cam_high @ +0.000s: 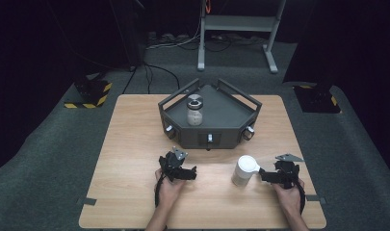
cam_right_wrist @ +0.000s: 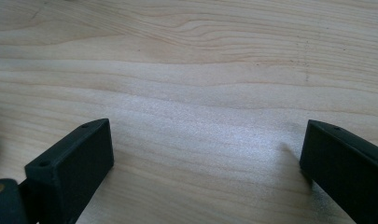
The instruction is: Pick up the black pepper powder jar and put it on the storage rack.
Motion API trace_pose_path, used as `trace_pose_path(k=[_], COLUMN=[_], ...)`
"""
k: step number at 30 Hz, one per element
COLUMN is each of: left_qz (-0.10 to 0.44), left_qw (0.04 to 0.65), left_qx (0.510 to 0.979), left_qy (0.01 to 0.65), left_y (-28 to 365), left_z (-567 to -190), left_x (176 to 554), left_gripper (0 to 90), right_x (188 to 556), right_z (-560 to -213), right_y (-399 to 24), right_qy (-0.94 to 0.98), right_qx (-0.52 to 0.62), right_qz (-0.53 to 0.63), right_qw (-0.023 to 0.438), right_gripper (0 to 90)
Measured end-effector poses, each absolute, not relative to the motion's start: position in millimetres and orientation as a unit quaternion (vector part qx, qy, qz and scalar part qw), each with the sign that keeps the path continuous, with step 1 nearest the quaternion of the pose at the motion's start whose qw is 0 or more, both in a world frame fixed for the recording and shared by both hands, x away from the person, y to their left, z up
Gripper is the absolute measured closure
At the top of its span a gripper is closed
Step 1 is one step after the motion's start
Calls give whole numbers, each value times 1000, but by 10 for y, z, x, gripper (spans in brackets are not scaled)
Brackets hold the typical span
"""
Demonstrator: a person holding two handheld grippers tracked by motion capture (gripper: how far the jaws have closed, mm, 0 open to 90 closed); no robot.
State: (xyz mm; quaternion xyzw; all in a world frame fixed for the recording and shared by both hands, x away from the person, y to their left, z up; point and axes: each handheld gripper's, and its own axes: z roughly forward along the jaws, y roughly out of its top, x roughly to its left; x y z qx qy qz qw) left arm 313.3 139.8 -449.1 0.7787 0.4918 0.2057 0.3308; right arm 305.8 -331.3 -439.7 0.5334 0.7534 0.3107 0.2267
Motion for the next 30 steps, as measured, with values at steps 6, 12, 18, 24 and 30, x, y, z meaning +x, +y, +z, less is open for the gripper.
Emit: trace_pose_path(k=[6,12,18,24,30], left_qz=[206,205,205,205,206], left_qw=[331,331,331,331,331], left_qx=[779,779,779,779,779], left_qy=[492,492,492,492,492], left_y=[1398,1399,1399,1399,1398], left_z=[-4491,-4491,-4491,-4491,-4491], left_x=[3133,3134,3134,3133,3133], left_gripper=[4,4,4,4,4], right_x=[3016,2958,2843,2780,2746], right_z=[-4338,-4306,-4279,-4275,-4307], right_y=[-3390,-3433,-3449,-3438,-3372], right_qy=[763,772,784,795,805], right_qx=[517,502,482,463,445], right_qz=[324,334,343,352,360], right_qw=[212,201,190,173,156], right_gripper=[25,25,26,29,35])
